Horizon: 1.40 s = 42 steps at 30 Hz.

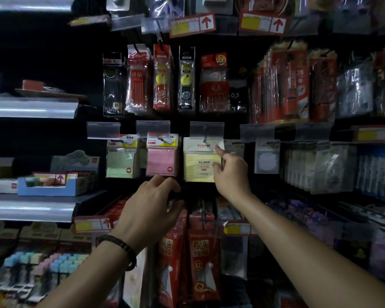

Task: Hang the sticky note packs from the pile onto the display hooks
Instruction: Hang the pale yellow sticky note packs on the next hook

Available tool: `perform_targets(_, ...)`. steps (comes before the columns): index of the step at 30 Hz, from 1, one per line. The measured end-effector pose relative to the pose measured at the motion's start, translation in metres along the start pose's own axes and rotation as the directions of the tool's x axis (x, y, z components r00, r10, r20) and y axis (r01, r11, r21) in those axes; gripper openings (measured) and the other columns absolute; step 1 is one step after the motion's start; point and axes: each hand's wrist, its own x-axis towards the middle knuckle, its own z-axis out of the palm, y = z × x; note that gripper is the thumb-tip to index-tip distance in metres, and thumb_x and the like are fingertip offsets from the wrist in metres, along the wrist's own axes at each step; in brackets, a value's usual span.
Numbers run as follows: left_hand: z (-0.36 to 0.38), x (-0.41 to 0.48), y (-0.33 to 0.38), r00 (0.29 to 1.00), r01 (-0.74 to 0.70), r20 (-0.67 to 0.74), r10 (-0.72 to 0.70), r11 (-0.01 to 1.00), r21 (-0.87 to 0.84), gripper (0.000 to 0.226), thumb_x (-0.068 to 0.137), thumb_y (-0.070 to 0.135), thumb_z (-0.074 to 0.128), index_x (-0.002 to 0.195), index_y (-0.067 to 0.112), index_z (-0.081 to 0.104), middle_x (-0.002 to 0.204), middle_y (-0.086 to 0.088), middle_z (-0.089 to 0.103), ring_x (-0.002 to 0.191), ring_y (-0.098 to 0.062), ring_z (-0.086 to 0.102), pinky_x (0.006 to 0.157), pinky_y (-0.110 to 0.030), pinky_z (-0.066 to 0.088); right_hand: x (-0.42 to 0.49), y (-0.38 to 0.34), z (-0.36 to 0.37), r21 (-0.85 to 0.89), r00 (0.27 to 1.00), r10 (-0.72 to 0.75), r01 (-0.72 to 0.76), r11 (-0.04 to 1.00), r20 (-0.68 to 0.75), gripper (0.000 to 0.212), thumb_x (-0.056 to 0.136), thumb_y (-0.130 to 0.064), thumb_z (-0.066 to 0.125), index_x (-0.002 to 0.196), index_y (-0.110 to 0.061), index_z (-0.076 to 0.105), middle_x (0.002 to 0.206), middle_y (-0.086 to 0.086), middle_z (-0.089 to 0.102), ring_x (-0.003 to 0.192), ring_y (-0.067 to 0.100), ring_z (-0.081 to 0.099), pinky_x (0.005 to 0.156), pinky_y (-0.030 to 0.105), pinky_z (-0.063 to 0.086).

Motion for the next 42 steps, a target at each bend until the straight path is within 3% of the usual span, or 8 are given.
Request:
perform_targets(5, 0.001, -0.006, 0.005, 0.999, 0.001, 0.036, -0.001, 1.0, 0.004, 0.03, 0.099, 0.051, 0.062, 0.125, 0.037, 0.06, 0.12, 0.015, 0.055, 0.104, -0.011, 0.06, 0.077, -0.031, 0.058, 0.012, -0.006, -0.002, -0.177, 0.982, 0.075, -0.044, 0.983, 0.175, 0.061, 0.105, -0.016, 0.065, 0.161, -0.029, 0.045, 0.148, 0.012, 0.052, 0.112, 0.026, 0.062, 0.11, 0.038, 0.053)
perform_targets(11, -0.001, -0.035, 0.016, 0.996, 0.0, 0.094, 0.002, 1.0, -0.03, 0.032, 0.098, 0.052, 0.062, 0.126, 0.036, 0.057, 0.118, 0.013, 0.056, 0.105, -0.014, 0.062, 0.078, -0.035, 0.057, -0.012, -0.009, -0.026, -0.255, 0.983, 0.086, -0.043, 0.966, 0.161, 0.051, 0.097, -0.028, 0.07, 0.147, -0.027, 0.058, 0.125, 0.008, 0.06, 0.108, 0.029, 0.064, 0.087, 0.036, 0.056)
perform_targets(15, 0.005, -0.069, 0.034, 0.993, 0.015, 0.115, 0.005, 0.985, -0.17, 0.032, 0.099, 0.05, 0.061, 0.124, 0.032, 0.054, 0.117, 0.012, 0.061, 0.098, -0.01, 0.064, 0.077, -0.035, 0.058, -0.056, -0.004, -0.041, -0.152, 0.997, -0.045, 0.054, 0.987, 0.065, 0.028, 0.096, -0.025, 0.07, 0.124, -0.023, 0.068, 0.097, -0.004, 0.058, 0.086, 0.018, 0.062, 0.078, 0.038, 0.058)
perform_targets(22, 0.053, -0.168, 0.044, 0.96, 0.08, 0.279, -0.007, 0.964, -0.253, 0.034, 0.093, 0.058, 0.051, 0.117, 0.034, 0.058, 0.111, 0.011, 0.063, 0.094, -0.015, 0.067, 0.077, -0.039, 0.058, -0.178, 0.012, -0.072, -0.097, 0.964, -0.262, 0.265, 0.959, 0.047, 0.01, 0.096, -0.021, 0.065, 0.102, -0.018, 0.073, 0.09, -0.004, 0.065, 0.077, 0.007, 0.058, 0.07, 0.022, 0.046)
perform_targets(25, 0.089, -0.228, 0.046, 0.923, 0.178, 0.381, -0.044, 0.93, -0.322, 0.02, 0.096, 0.046, 0.064, 0.112, 0.033, 0.061, 0.104, 0.011, 0.064, 0.09, -0.014, 0.067, 0.076, -0.039, 0.058, -0.24, 0.032, -0.077, -0.062, 0.967, -0.209, 0.219, 0.974, 0.144, 0.01, 0.102, -0.019, 0.064, 0.104, -0.013, 0.072, 0.094, -0.006, 0.062, 0.078, -0.001, 0.052, 0.075, 0.007, 0.038)
perform_targets(30, 0.149, -0.329, 0.039, 0.805, 0.323, 0.586, -0.093, 0.898, -0.3, 0.022, 0.094, 0.05, 0.061, 0.105, 0.03, 0.063, 0.1, 0.009, 0.065, 0.089, -0.016, 0.064, 0.074, -0.038, 0.055, -0.348, 0.096, -0.061, -0.007, 0.952, -0.042, 0.047, 0.999, 0.302, 0.006, 0.104, -0.016, 0.067, 0.102, -0.014, 0.072, 0.092, -0.003, 0.066, 0.079, 0.008, 0.059, 0.07, 0.019, 0.044)
perform_targets(35, 0.211, -0.408, 0.016, 0.655, 0.421, 0.737, -0.165, 0.89, -0.174, 0.02, 0.096, 0.039, 0.073, 0.112, 0.029, 0.07, 0.106, 0.009, 0.071, 0.087, -0.008, 0.063, 0.074, -0.026, 0.043, -0.462, 0.18, -0.026, -0.106, 0.793, 0.304, -0.294, 0.95, 0.528, 0.005, 0.105, -0.021, 0.066, 0.105, -0.02, 0.071, 0.094, -0.01, 0.07, 0.082, 0.007, 0.065, 0.072, 0.036, 0.054)
perform_targets(42, 0.293, -0.456, -0.017, 0.416, 0.498, 0.877, -0.24, 0.867, 0.001, 0.022, 0.096, 0.046, 0.066, 0.116, 0.037, 0.065, 0.109, 0.014, 0.062, 0.094, -0.011, 0.062, 0.085, -0.037, 0.058, -0.572, 0.268, 0.044, -0.329, 0.484, 0.576, -0.503, 0.799, 0.658, 0.012, 0.097, -0.017, 0.071, 0.106, -0.025, 0.073, 0.094, -0.017, 0.069, 0.088, -0.001, 0.068, 0.079, 0.029, 0.058)
